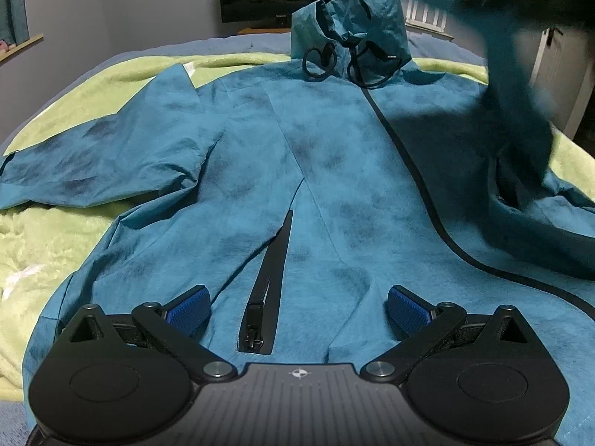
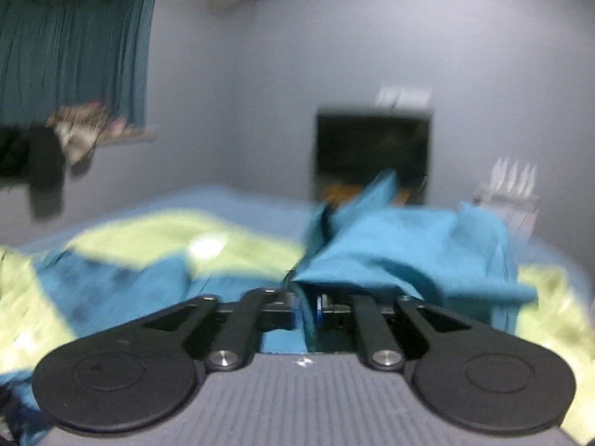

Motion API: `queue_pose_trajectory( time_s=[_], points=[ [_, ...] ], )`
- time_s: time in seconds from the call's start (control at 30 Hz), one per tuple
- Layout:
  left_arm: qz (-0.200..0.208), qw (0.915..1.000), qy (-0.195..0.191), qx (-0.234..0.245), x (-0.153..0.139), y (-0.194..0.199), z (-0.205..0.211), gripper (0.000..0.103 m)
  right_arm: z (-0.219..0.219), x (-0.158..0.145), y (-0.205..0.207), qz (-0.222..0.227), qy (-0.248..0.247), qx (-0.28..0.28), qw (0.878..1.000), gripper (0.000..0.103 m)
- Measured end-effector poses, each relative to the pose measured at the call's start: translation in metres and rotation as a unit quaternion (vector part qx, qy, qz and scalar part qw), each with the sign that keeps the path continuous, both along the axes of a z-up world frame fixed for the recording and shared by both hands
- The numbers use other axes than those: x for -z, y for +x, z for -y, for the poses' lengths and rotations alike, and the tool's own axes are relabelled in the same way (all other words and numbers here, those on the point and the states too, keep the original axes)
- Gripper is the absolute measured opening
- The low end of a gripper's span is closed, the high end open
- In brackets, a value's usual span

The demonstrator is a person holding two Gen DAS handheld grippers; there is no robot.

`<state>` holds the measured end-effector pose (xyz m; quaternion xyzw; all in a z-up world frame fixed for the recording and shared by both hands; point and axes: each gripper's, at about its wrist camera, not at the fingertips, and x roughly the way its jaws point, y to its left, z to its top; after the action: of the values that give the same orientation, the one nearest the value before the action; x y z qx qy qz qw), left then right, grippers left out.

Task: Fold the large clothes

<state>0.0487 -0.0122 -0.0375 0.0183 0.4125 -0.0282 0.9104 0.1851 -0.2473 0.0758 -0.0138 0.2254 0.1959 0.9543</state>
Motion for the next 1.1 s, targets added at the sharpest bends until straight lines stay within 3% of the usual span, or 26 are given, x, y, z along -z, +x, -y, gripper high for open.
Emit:
queue_pose_trajectory(
  time_s=[0.07,0.13,0.17,0.2,0.3,0.43,0.6,0.7,0.83,0.97,1.1],
  points=[
    [0.003,1.0000,-0.008,-0.001,-0.001,-0.001,-0.003,0.103,-0.014,0.030,-0.004,-0.041,0.004,-0.002,0.999,0.016],
    [0.005,0.9997,-0.024,0.005,-0.004,-0.001,-0.007,0.103,-0.026,0.053,-0.026,-0.055,0.014,0.011,0.998,0.035],
    [0.007,0.9993,-0.034,0.010,-0.006,-0.002,-0.009,0.103,-0.022,0.065,-0.031,-0.061,0.018,0.022,0.998,0.056],
    [0.013,0.9989,-0.044,0.013,-0.010,-0.003,-0.011,0.103,-0.020,0.075,-0.042,-0.064,0.023,0.037,0.997,0.068],
    [0.020,0.9982,-0.051,0.026,-0.022,0.000,-0.008,0.103,-0.004,0.085,-0.051,-0.088,0.058,0.092,0.990,0.068],
    [0.053,0.9961,-0.036,0.061,-0.049,0.017,0.011,0.103,0.040,0.087,-0.057,-0.100,0.130,0.197,0.966,0.077],
    [0.114,0.9823,0.079,0.125,-0.061,0.058,0.068,0.103,0.072,0.095,-0.045,-0.129,0.174,0.259,0.941,0.079],
    [0.095,0.9750,0.111,0.167,-0.041,0.093,0.101,0.102,0.078,0.110,-0.038,-0.148,0.188,0.267,0.934,0.079],
    [0.051,0.9617,0.165,0.213,-0.002,0.130,0.131,0.091,0.084,0.119,-0.030,-0.170,0.199,0.278,0.924,0.079],
    [0.052,0.9430,0.221,0.243,0.028,0.138,0.145,0.085,0.087,0.120,-0.031,-0.173,0.206,0.286,0.920,0.079],
    [0.027,0.9437,0.226,0.240,0.046,0.153,0.147,0.064,0.087,0.122,-0.029,-0.179,0.207,0.285,0.919,0.079]
  ],
)
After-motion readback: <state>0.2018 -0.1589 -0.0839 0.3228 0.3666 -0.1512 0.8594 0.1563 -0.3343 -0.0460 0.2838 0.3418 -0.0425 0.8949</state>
